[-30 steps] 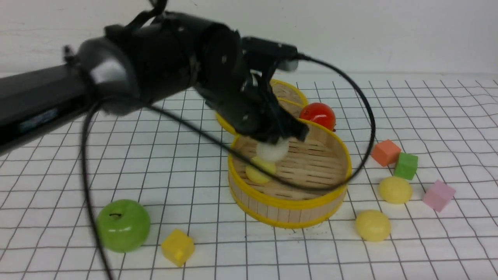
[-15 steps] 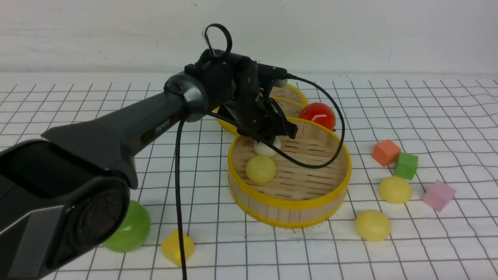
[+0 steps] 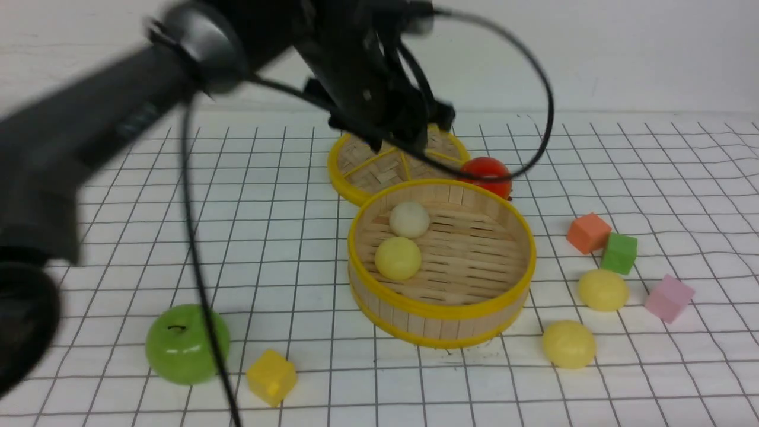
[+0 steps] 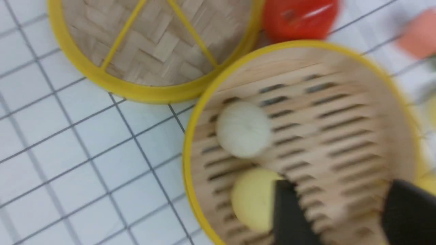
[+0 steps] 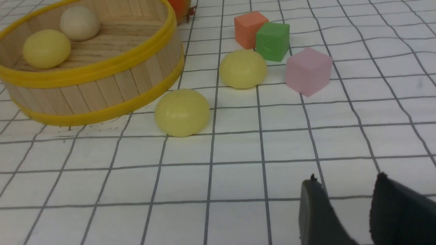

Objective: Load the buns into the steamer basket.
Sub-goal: Use the right arm to grab a steamed stuffed bun

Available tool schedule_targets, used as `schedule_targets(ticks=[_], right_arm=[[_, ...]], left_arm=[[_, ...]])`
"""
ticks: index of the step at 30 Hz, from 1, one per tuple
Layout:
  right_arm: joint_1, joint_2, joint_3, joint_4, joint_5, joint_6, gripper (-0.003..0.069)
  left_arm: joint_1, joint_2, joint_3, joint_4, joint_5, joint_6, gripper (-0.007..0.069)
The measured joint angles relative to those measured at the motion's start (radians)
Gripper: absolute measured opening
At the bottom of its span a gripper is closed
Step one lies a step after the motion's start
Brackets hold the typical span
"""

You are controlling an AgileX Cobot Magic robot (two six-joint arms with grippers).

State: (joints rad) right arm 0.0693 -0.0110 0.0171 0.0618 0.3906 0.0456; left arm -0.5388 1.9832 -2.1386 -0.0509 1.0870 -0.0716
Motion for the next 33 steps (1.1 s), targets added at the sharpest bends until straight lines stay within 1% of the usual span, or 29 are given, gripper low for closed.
schedule_targets(ticks=[3, 4, 5, 6, 7, 9, 10, 12, 13, 14, 16, 17, 18, 19, 21, 22, 23, 24, 25, 27, 28, 29, 30, 32, 33], right_arm=[[0.0, 0.0, 0.0, 0.0, 0.0, 0.0, 0.0239], [0.0, 0.0, 0.0, 0.0, 0.0, 0.0, 0.0239], [0.0, 0.0, 0.0, 0.0, 0.0, 0.0, 0.0239], [0.0, 0.0, 0.0, 0.0, 0.0, 0.0, 0.0239], [0.0, 0.0, 0.0, 0.0, 0.0, 0.0, 0.0239], [0.0, 0.0, 0.0, 0.0, 0.0, 0.0, 0.0239], [0.0, 0.0, 0.0, 0.0, 0.0, 0.0, 0.0239], [0.0, 0.0, 0.0, -0.042, 0.0, -0.015, 0.0239], [0.0, 0.0, 0.0, -0.042, 0.0, -0.018, 0.0239], [0.0, 0.0, 0.0, -0.103, 0.0, -0.052, 0.0239], [0.0, 0.0, 0.0, -0.219, 0.0, -0.117, 0.0239], [0.0, 0.0, 0.001, -0.288, 0.001, -0.15, 0.0239], [0.0, 0.0, 0.001, -0.31, 0.001, -0.155, 0.0239], [0.0, 0.0, 0.002, -0.35, 0.002, -0.174, 0.0239], [0.0, 0.0, 0.003, -0.464, 0.008, -0.197, 0.0239], [0.0, 0.0, 0.003, -0.472, 0.008, -0.197, 0.0239], [0.0, 0.0, 0.005, -0.532, 0.008, -0.199, 0.0239], [0.0, 0.0, 0.006, -0.546, 0.008, -0.199, 0.0239], [0.0, 0.0, 0.009, -0.575, -0.005, -0.195, 0.0239], [0.0, 0.0, 0.012, -0.575, -0.053, -0.161, 0.0239], [0.0, 0.0, 0.012, -0.565, -0.101, -0.117, 0.0239], [0.0, 0.0, 0.012, -0.559, -0.11, -0.099, 0.0239], [0.0, 0.0, 0.012, -0.533, -0.176, -0.03, 0.0239], [0.0, 0.0, 0.012, -0.494, -0.242, 0.074, 0.0241], [0.0, 0.0, 0.012, -0.47, -0.277, 0.149, 0.0241]], left_arm=[[0.0, -0.138, 0.062, -0.007, 0.003, 0.004, 0.0047], [0.0, -0.138, 0.062, -0.007, 0.002, 0.004, 0.0047], [0.0, -0.246, 0.147, -0.024, -0.014, 0.013, -0.0013], [0.0, -0.303, 0.202, -0.035, -0.032, 0.015, -0.0013], [0.0, -0.303, 0.202, -0.035, -0.036, 0.014, -0.0013], [0.0, -0.462, 0.382, -0.069, -0.112, 0.015, -0.0013], [0.0, -0.488, 0.414, -0.074, -0.12, 0.015, -0.0013], [0.0, -0.657, 0.647, -0.114, -0.257, 0.015, -0.0013], [0.0, -0.67, 0.666, -0.118, -0.268, 0.015, -0.0013], [0.0, -0.771, 0.823, -0.147, -0.36, 0.019, -0.0013], [0.0, -0.879, 0.981, -0.175, -0.466, 0.022, -0.0013], [0.0, -0.949, 1.118, -0.196, -0.532, 0.03, -0.0013], [0.0, -0.96, 1.137, -0.199, -0.543, 0.032, -0.0013], [0.0, -1.017, 1.23, -0.212, -0.584, 0.039, -0.0013], [0.0, -1.16, 1.451, -0.243, -0.724, 0.06, -0.0013], [0.0, -1.171, 1.466, -0.245, -0.733, 0.061, -0.0013], [0.0, -1.244, 1.567, -0.259, -0.793, 0.066, -0.0013], [0.0, -1.264, 1.594, -0.262, -0.81, 0.072, -0.0013], [0.0, -1.332, 1.678, -0.269, -0.866, 0.072, -0.0013], [0.0, -1.419, 1.775, -0.275, -0.942, 0.072, -0.0013], [0.0, -1.462, 1.82, -0.276, -0.98, 0.072, -0.0013], [0.0, -1.474, 1.833, -0.278, -0.991, 0.072, -0.0013], [0.0, -1.508, 1.865, -0.28, -1.016, 0.072, -0.0013], [0.0, -1.53, 1.898, -0.282, -1.033, 0.072, -0.0013], [0.0, -1.534, 1.907, -0.282, -1.036, 0.072, -0.0013]])
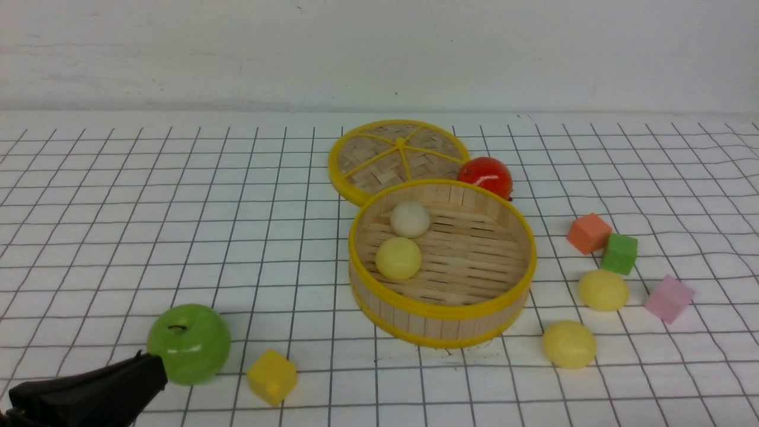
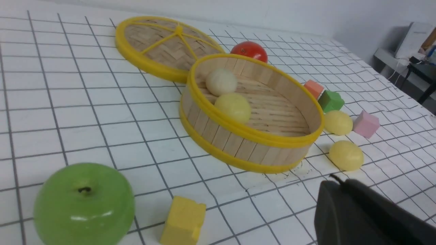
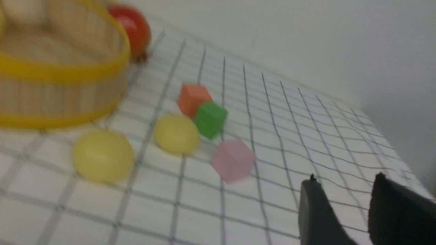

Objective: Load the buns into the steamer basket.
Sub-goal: Use the right arm to grab a steamed stuffed bun

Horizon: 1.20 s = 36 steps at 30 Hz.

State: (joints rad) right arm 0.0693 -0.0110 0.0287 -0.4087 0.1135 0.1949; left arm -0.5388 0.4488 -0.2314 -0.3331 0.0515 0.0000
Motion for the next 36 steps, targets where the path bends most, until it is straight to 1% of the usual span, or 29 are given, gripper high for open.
schedule_targets(ticks=[3, 4, 7, 13, 15, 17, 18, 19, 21, 23, 24, 25, 31, 32, 33, 34, 36], right_arm=[[0.0, 0.0, 0.0, 0.024, -0.053, 0.153, 0.0241], [0.0, 0.0, 0.0, 0.03, -0.074, 0.225, 0.0241], [0.0, 0.0, 0.0, 0.03, -0.114, 0.35, 0.0241], [0.0, 0.0, 0.0, 0.033, -0.165, 0.499, 0.0241], [0.0, 0.0, 0.0, 0.041, -0.182, 0.58, 0.0237], [0.0, 0.011, -0.036, 0.04, -0.139, 0.689, 0.0205], [0.0, 0.011, -0.036, 0.04, -0.132, 0.698, 0.0205], [0.0, 0.056, -0.098, 0.028, -0.072, 0.75, 0.0169], [0.015, 0.167, -0.22, 0.0, 0.056, 0.777, 0.0118], [0.053, 0.287, -0.335, -0.001, 0.185, 0.733, 0.0089], [0.059, 0.301, -0.348, 0.002, 0.201, 0.724, 0.0087], [0.117, 0.436, -0.47, 0.036, 0.372, 0.604, 0.0076], [0.295, 0.868, -0.791, 0.205, 0.819, 0.257, 0.0074], [0.298, 0.882, -0.799, 0.205, 0.828, 0.257, 0.0074], [0.32, 0.987, -0.865, 0.251, 0.881, 0.182, 0.0074], [0.321, 1.011, -0.872, 0.256, 0.883, 0.174, 0.0074], [0.323, 1.158, -0.95, 0.328, 0.891, 0.075, 0.0075]], left_arm=[[0.0, 0.0, 0.004, -0.001, -0.004, 0.0, -0.0013], [0.0, -0.001, 0.004, -0.002, -0.009, 0.0, -0.0013], [0.0, -0.001, 0.004, -0.003, -0.014, 0.0, -0.0013], [0.0, 0.0, 0.006, -0.003, -0.015, 0.0, -0.0013], [0.0, 0.0, 0.007, -0.003, -0.015, 0.0, -0.0013], [0.0, 0.0, 0.007, -0.003, -0.015, 0.0, -0.0013], [0.0, 0.0, 0.007, -0.003, -0.015, 0.0, -0.0013], [0.0, 0.0, 0.007, -0.003, -0.015, 0.0, -0.0013], [0.0, 0.0, 0.007, -0.003, -0.015, 0.0, -0.0013], [0.0, 0.0, 0.007, -0.003, -0.015, 0.0, -0.0013], [0.0, 0.0, 0.007, -0.003, -0.015, 0.0, -0.0013], [0.0, 0.0, 0.007, -0.003, -0.015, 0.0, -0.0013], [0.0, 0.0, 0.007, -0.003, -0.015, 0.0, -0.0013], [0.0, 0.0, 0.007, -0.003, -0.015, 0.0, -0.0013], [0.0, 0.0, 0.007, -0.003, -0.015, 0.0, -0.0013], [0.0, 0.0, 0.007, -0.003, -0.015, 0.0, -0.0013], [0.0, 0.0, 0.007, -0.003, -0.015, 0.0, -0.0013]])
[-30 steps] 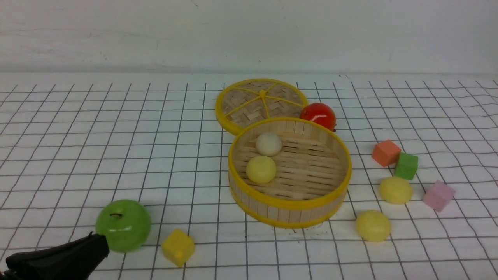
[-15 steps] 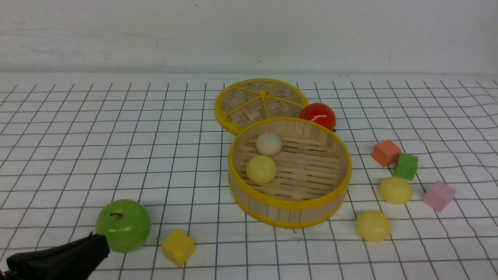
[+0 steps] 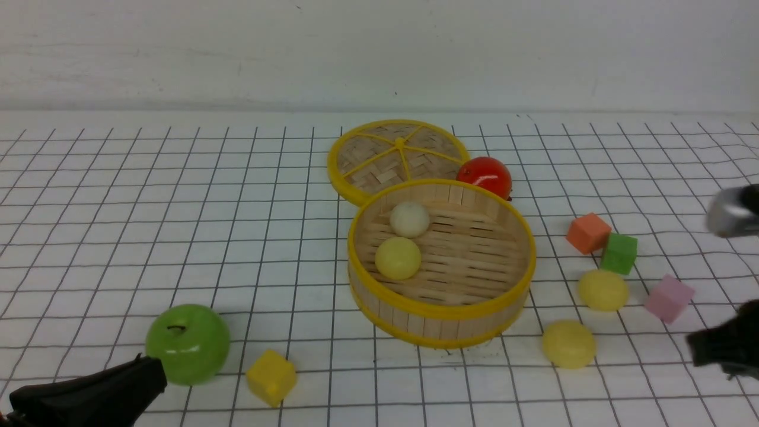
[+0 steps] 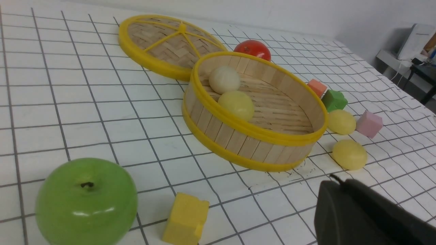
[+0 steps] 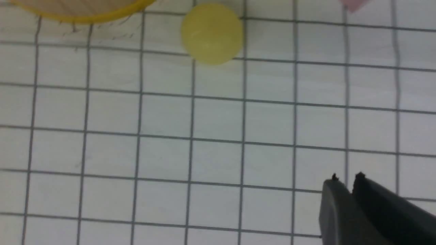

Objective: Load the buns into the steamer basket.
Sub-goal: Use the right arm to grab a steamed stuffed bun

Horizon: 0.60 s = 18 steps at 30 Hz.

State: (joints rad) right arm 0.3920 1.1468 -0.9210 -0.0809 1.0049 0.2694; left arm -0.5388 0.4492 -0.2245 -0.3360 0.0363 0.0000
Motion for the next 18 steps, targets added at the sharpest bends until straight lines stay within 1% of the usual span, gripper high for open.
schedule_targets(ticks=[2, 4, 6, 8, 9, 10, 11, 12, 13, 14, 16, 18], right_arm=[[-0.002, 0.063, -0.033, 0.035, -0.005, -0.038, 0.0077], [-0.003, 0.19, -0.097, 0.105, -0.031, -0.097, 0.0088], [-0.003, 0.243, -0.12, 0.123, -0.049, -0.113, 0.0098], [-0.003, 0.345, -0.155, 0.143, -0.091, -0.13, 0.0134], [-0.003, 0.352, -0.157, 0.143, -0.094, -0.13, 0.0139], [-0.004, 0.41, -0.173, 0.143, -0.116, -0.132, 0.018], [-0.007, 0.432, -0.178, 0.143, -0.125, -0.132, 0.0202], [-0.009, 0.437, -0.179, 0.143, -0.13, -0.132, 0.0207], [-0.018, 0.47, -0.183, 0.147, -0.148, -0.134, 0.0252], [-0.027, 0.484, -0.184, 0.148, -0.161, -0.134, 0.0277], [-0.05, 0.502, -0.186, 0.156, -0.187, -0.134, 0.0314], [-0.074, 0.513, -0.189, 0.175, -0.213, -0.135, 0.033]], left_arm=[[0.0, 0.0, 0.0, 0.0, 0.0, 0.0, -0.0013], [0.0, 0.0, 0.0, 0.0, 0.0, 0.0, -0.0013], [0.0, 0.0, 0.0, 0.0, 0.0, 0.0, -0.0013], [0.0, 0.0, 0.0, 0.0, 0.0, 0.0, -0.0013], [0.0, 0.0, 0.0, 0.0, 0.0, 0.0, -0.0013], [0.0, 0.0, 0.0, 0.0, 0.0, 0.0, -0.0013], [0.0, 0.0, 0.0, 0.0, 0.0, 0.0, -0.0013], [0.0, 0.0, 0.0, 0.0, 0.0, 0.0, -0.0013], [0.0, 0.0, 0.0, 0.0, 0.0, 0.0, -0.0013], [0.0, 0.0, 0.0, 0.0, 0.0, 0.0, -0.0013], [0.0, 0.0, 0.0, 0.0, 0.0, 0.0, -0.0013], [0.0, 0.0, 0.0, 0.0, 0.0, 0.0, -0.0013]])
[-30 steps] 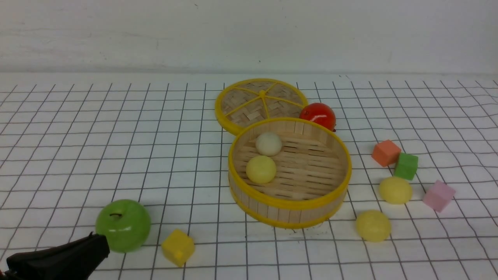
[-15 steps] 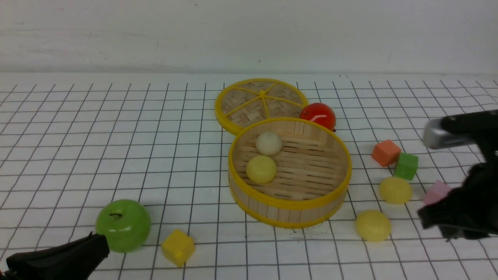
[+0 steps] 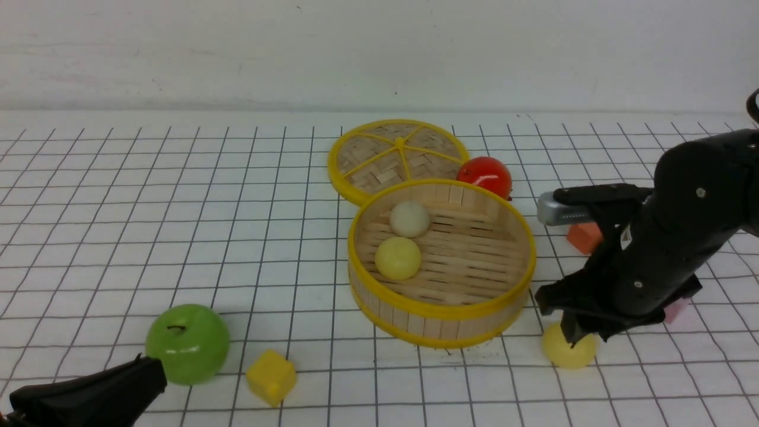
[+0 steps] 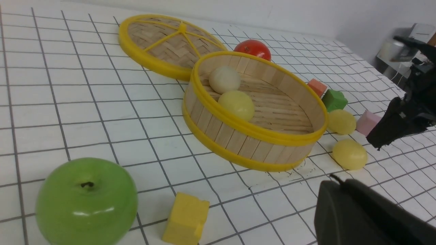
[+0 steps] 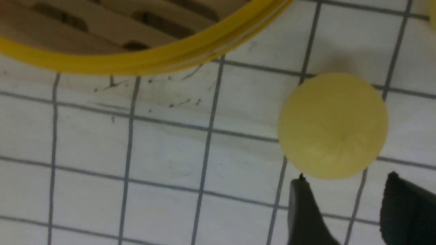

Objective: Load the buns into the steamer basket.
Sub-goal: Use the right arm to grab a steamed stuffed bun

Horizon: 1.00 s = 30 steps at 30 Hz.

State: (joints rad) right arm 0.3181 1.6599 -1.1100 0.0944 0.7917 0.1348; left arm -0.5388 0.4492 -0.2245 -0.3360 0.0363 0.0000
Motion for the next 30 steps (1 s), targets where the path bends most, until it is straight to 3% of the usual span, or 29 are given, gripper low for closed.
schedule_targets(ticks=[7, 14, 20, 24, 30], right_arm=[[-0.019, 0.06, 0.0, 0.1, -0.055, -0.049, 0.0331], [-0.019, 0.11, 0.0, 0.093, -0.09, -0.053, 0.0318], [-0.019, 0.111, -0.003, 0.079, -0.098, -0.067, 0.0169], [-0.019, 0.111, -0.003, 0.043, -0.098, -0.077, -0.0001], [-0.019, 0.075, -0.003, 0.023, -0.087, -0.081, -0.0019]], left_arm=[[0.0, 0.0, 0.0, 0.0, 0.0, 0.0, -0.0013], [0.0, 0.0, 0.0, 0.0, 0.0, 0.0, -0.0013], [0.0, 0.0, 0.0, 0.0, 0.0, 0.0, -0.0013], [0.0, 0.0, 0.0, 0.0, 0.0, 0.0, -0.0013], [0.0, 0.0, 0.0, 0.0, 0.0, 0.0, -0.0013]])
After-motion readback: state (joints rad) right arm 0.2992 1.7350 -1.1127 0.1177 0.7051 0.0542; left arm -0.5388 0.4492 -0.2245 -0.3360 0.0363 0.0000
